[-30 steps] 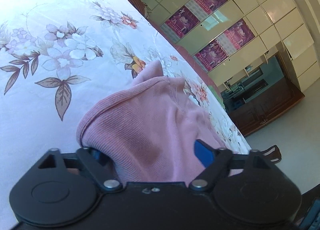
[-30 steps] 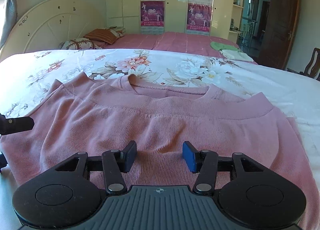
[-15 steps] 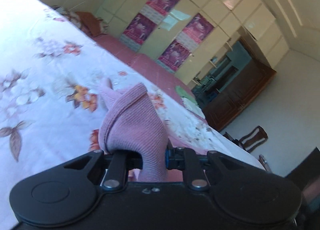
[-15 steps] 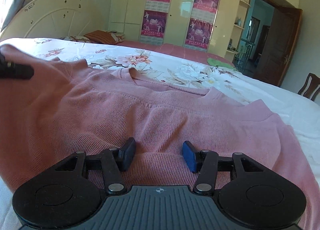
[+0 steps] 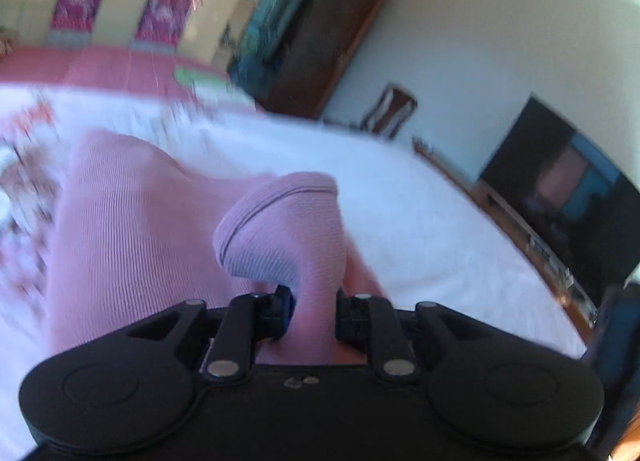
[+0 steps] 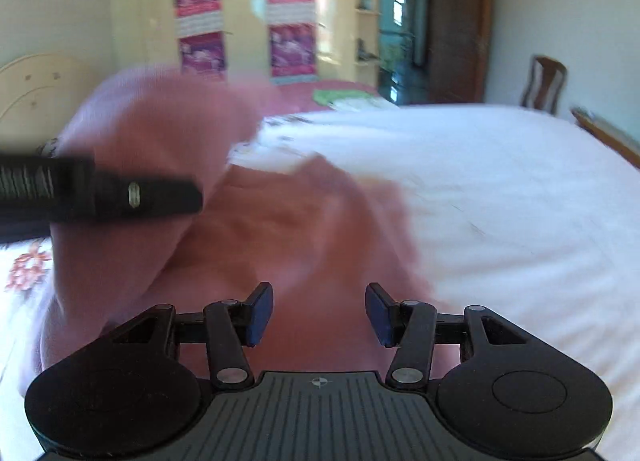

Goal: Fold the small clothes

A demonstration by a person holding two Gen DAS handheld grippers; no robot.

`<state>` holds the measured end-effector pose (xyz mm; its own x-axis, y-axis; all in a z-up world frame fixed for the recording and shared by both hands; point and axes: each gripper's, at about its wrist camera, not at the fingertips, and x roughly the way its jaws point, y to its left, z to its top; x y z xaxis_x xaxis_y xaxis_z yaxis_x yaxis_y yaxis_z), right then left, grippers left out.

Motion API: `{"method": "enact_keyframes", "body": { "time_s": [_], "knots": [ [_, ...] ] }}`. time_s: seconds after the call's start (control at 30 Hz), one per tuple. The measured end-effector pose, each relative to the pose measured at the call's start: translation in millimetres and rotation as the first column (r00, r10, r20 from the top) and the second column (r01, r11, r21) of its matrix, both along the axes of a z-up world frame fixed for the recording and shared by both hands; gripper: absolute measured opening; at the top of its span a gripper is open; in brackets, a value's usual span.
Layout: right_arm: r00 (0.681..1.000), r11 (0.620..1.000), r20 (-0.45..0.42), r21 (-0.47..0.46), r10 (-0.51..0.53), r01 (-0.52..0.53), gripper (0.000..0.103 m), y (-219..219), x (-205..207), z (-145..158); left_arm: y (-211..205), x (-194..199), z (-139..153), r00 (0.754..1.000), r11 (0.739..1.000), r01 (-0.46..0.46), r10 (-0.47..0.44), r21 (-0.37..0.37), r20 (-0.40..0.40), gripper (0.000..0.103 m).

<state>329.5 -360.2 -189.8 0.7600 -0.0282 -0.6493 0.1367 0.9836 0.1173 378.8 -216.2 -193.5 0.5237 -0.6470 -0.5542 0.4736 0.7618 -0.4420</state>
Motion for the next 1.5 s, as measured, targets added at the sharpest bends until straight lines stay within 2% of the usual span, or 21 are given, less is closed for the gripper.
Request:
{"method": "enact_keyframes", "body": {
  "time_s": [0.03, 0.1, 0.13, 0.17, 0.2, 0.37, 0.43, 0.5, 0.53, 0.57, 0.67, 0.73, 0.8, 0.87, 1.03, 1.07, 1.13, 1.27, 1.33, 1.43, 1.5],
  "knots": [
    [1.000, 0.999, -0.010, 0.033, -0.004, 0.004, 0.051, -10, -5, 1, -4, -2, -8, 1.000, 1.000, -0.004, 0.004, 0.013, -0.012, 0.027],
    [0.999, 0.999, -0.030, 0.045, 0.017, -0.015, 0.051, -17, -12, 1, -2, -6, -7, 1.000, 1.000, 0.000, 0.001, 0.019, -0.009, 0.033],
    [0.999, 0.997, -0.026, 0.068, 0.022, -0.020, 0.051, -21, -16, 4, -1, -9, -4, 1.000, 1.000, 0.009, -0.009, 0.024, -0.008, 0.046],
    [0.999, 0.996, -0.025, 0.085, 0.022, -0.020, 0.051, -24, -19, 6, -3, -14, 2, 1.000, 0.999, 0.016, -0.016, 0.029, -0.007, 0.072],
    [1.000, 0.995, -0.024, 0.101, 0.013, -0.011, 0.051, -28, -23, 9, 0, -19, 7, 1.000, 1.000, 0.011, -0.011, 0.024, 0.003, 0.081],
    [0.999, 0.976, -0.026, 0.214, -0.038, 0.043, 0.051, -51, -31, 29, 23, -48, 37, 0.997, 0.999, 0.029, -0.028, -0.023, 0.066, 0.081],
    [0.999, 0.961, -0.007, 0.274, -0.048, 0.048, 0.051, -56, -32, 34, 39, -47, 43, 0.995, 0.999, -0.026, 0.029, -0.032, 0.093, 0.081],
    [0.999, 0.939, 0.000, 0.341, -0.032, 0.030, 0.052, -57, -26, 41, 56, -36, 41, 0.989, 0.993, -0.118, 0.117, 0.003, 0.094, 0.081],
    [1.000, 0.934, -0.009, 0.356, -0.015, 0.017, 0.068, -53, -20, 41, 62, -29, 37, 0.984, 0.987, -0.157, 0.154, 0.032, 0.084, 0.081],
    [1.000, 0.932, -0.019, 0.363, 0.006, 0.001, 0.091, -49, -14, 40, 69, -22, 31, 0.978, 0.978, -0.199, 0.195, 0.059, 0.070, 0.080],
    [0.998, 0.940, -0.045, 0.341, 0.048, -0.030, 0.093, -34, 3, 31, 85, -9, 14, 0.962, 0.955, -0.274, 0.271, 0.111, 0.043, 0.079],
    [0.996, 0.928, -0.062, 0.371, 0.068, -0.040, 0.092, -27, 15, 22, 88, -4, 4, 0.959, 0.951, -0.282, 0.282, 0.127, 0.022, 0.079],
    [0.993, 0.924, -0.080, 0.380, 0.084, -0.047, 0.077, -21, 27, 14, 90, -7, -2, 0.960, 0.952, -0.278, 0.279, 0.130, 0.014, 0.080],
    [0.990, 0.919, -0.105, 0.391, 0.092, -0.044, 0.036, -19, 36, 7, 92, -9, -6, 0.961, 0.952, -0.276, 0.277, 0.133, 0.006, 0.080],
    [0.991, 0.887, -0.109, 0.462, 0.079, -0.020, 0.033, -32, 46, -2, 90, -8, -7, 0.961, 0.955, -0.273, 0.275, 0.117, 0.003, 0.081],
    [0.991, 0.880, -0.098, 0.475, 0.087, -0.030, 0.015, -33, 47, -2, 88, -7, -7, 0.962, 0.956, -0.272, 0.274, 0.114, 0.001, 0.080],
    [0.993, 0.888, -0.069, 0.456, 0.097, -0.055, 0.014, -31, 45, 9, 86, -7, -4, 0.962, 0.956, -0.272, 0.272, 0.110, 0.013, 0.080],
    [0.994, 0.938, 0.035, 0.330, 0.101, -0.107, 0.012, -36, 34, 41, 75, -7, 7, 0.967, 0.963, -0.253, 0.250, 0.093, 0.044, 0.080],
    [0.993, 0.954, 0.060, 0.276, 0.104, -0.117, 0.012, -43, 28, 52, 69, -7, 9, 0.970, 0.967, -0.240, 0.236, 0.083, 0.051, 0.080],
    [0.996, 0.978, 0.055, 0.191, 0.071, -0.080, 0.012, -47, 13, 47, 58, -9, 4, 0.976, 0.972, -0.213, 0.209, 0.101, 0.053, 0.080],
    [0.998, 0.979, 0.010, 0.197, 0.057, -0.058, 0.012, -48, 7, 29, 53, -11, -5, 0.979, 0.969, -0.203, 0.199, 0.138, 0.046, 0.081]
  ]
}}
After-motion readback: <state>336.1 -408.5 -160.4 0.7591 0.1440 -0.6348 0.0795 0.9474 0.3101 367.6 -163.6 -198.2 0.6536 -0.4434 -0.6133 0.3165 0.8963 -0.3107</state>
